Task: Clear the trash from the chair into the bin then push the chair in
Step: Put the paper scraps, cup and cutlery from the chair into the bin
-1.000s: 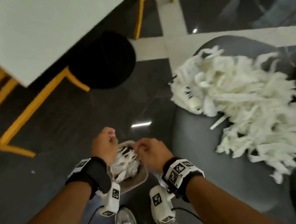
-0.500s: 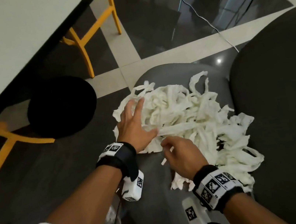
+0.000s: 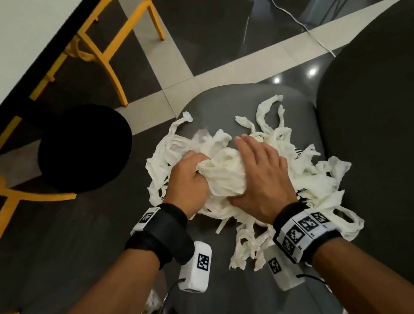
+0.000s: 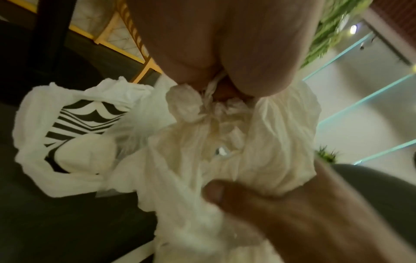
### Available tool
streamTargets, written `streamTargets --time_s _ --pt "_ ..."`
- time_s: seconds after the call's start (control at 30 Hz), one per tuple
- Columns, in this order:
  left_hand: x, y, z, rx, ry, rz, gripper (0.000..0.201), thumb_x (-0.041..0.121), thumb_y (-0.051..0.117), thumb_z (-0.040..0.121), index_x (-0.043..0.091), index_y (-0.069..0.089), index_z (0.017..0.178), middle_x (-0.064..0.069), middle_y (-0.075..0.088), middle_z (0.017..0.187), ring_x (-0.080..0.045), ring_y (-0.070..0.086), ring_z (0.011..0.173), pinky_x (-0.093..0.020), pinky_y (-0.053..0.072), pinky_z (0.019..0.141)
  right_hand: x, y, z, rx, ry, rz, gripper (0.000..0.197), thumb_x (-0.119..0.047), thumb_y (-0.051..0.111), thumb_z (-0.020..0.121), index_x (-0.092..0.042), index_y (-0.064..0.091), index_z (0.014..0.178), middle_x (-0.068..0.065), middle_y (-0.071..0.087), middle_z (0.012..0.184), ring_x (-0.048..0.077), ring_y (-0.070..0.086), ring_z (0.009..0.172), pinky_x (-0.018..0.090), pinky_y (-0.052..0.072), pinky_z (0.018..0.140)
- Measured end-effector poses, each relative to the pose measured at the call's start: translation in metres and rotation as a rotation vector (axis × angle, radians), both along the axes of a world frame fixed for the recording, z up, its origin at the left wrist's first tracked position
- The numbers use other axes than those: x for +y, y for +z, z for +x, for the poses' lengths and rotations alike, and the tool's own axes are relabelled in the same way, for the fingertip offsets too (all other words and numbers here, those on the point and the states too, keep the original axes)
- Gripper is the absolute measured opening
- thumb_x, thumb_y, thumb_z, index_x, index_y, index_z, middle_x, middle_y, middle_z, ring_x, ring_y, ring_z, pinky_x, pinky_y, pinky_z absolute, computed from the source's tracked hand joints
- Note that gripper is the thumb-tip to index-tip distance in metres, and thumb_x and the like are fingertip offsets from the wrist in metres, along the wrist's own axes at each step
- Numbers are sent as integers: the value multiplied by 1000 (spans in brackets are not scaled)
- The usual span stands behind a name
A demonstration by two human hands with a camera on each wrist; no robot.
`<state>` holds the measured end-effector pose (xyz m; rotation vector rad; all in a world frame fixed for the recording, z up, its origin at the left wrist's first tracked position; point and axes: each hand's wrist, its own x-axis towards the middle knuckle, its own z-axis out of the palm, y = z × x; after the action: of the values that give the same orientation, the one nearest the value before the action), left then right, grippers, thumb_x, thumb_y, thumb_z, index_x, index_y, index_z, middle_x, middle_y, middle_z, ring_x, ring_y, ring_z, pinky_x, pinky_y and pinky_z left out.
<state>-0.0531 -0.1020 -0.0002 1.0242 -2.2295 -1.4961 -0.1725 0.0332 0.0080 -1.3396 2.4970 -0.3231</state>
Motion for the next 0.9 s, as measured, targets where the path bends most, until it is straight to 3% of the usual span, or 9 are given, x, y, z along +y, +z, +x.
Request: streamTargets --time_s 0.13,0.23,0.3,0.5,0.63,0.7,0.77,0.83,0.9 --pt "-3 27 29 91 -59 134 19 -9 55 82 4 56 68 -2 57 69 -11 52 67 -35 47 66 1 0 11 -33 257 -90 80 -64 64 71 -30 46 141 1 33 159 30 27 146 50 28 111" --pt "0 32 63 77 13 224 23 -10 53 84 8 59 72 9 58 70 -5 54 71 -27 47 69 -4 10 33 -454 196 -313 39 -52 64 78 -33 58 111 -11 66 113 16 62 107 38 51 91" --pt "7 37 89 100 135 315 25 -7 49 86 11 66 81 9 67 82 -7 62 82 -28 52 77 -15 20 61 -585 132 -308 29 -51 58 79 -33 54 102 -20 63 92 6 63 86 31 53 76" --pt "39 41 181 257 477 963 40 29 42 96 15 79 93 -11 76 91 -23 72 89 -33 58 79 -40 1 182 -765 143 -248 28 -10 56 86 -14 50 114 -14 57 100 -7 56 92 22 45 78" --pt "38 25 260 141 613 797 23 13 53 93 14 73 105 -17 75 99 -31 72 92 -42 56 79 -42 -16 253 -657 405 -128 45 -31 57 81 -28 55 126 -2 56 124 17 49 120 35 41 103" --pt "34 22 296 115 693 729 23 9 53 93 15 72 105 -15 75 99 -30 73 93 -43 58 78 -37 -17 272 -548 470 -44 70 -61 62 75 -42 41 139 -12 45 140 14 38 134 36 31 113" --pt "28 17 327 136 796 751 21 10 53 93 12 72 103 -19 74 102 -32 72 94 -45 57 81 -36 -14 292 -861 455 52 90 -59 80 67 -47 32 142 -21 45 141 0 41 134 29 37 113" --pt "25 10 351 233 858 893 24 19 58 88 8 72 103 -25 69 107 -38 68 98 -49 52 90 -36 -26 320 -1088 474 245 83 -42 88 68 -46 39 135 -20 54 131 -7 52 123 21 46 106" --pt "23 8 370 315 874 1016 37 28 62 76 6 71 106 -24 67 103 -38 65 96 -49 50 92 -37 -44 351 -825 551 389 52 -52 64 83 -28 55 128 -3 62 128 10 57 123 30 44 109"
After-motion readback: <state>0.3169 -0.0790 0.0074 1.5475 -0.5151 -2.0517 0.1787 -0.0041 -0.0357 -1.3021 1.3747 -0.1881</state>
